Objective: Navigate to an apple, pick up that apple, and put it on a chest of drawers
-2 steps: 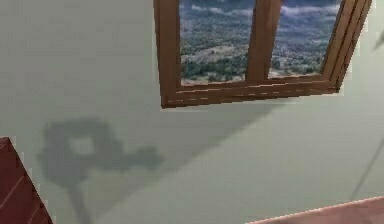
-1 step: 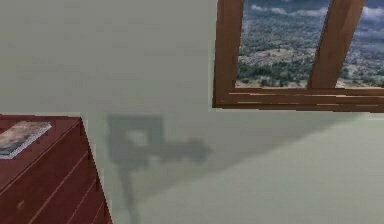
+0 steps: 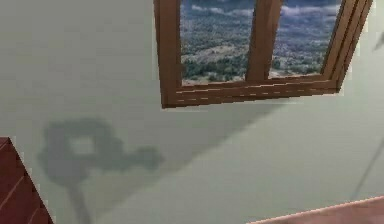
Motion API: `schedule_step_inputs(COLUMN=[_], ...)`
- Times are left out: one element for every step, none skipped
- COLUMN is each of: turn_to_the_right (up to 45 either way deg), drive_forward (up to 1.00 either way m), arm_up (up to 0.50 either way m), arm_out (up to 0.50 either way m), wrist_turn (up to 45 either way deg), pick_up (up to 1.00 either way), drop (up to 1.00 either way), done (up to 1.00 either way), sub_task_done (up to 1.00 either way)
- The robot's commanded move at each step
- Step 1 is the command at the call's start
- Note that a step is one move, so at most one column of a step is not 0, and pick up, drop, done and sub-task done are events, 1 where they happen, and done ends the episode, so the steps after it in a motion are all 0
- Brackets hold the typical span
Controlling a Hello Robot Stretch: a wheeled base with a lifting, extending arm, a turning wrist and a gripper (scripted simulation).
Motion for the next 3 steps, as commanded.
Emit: schedule_step_inputs(turn_to_the_right=[-45.0,-39.0,-3.0], drive_forward=[0.00,0.00,0.00], arm_up=[0.00,0.00,0.00], arm_out=[0.00,0.00,0.00], wrist_turn=[0.0,0.0,0.0], pick_up=[0.00,0.00,0.00], drop=[0.00,0.00,0.00], done=[0.00,0.00,0.00], sub_task_done=[0.00,0.00,0.00])
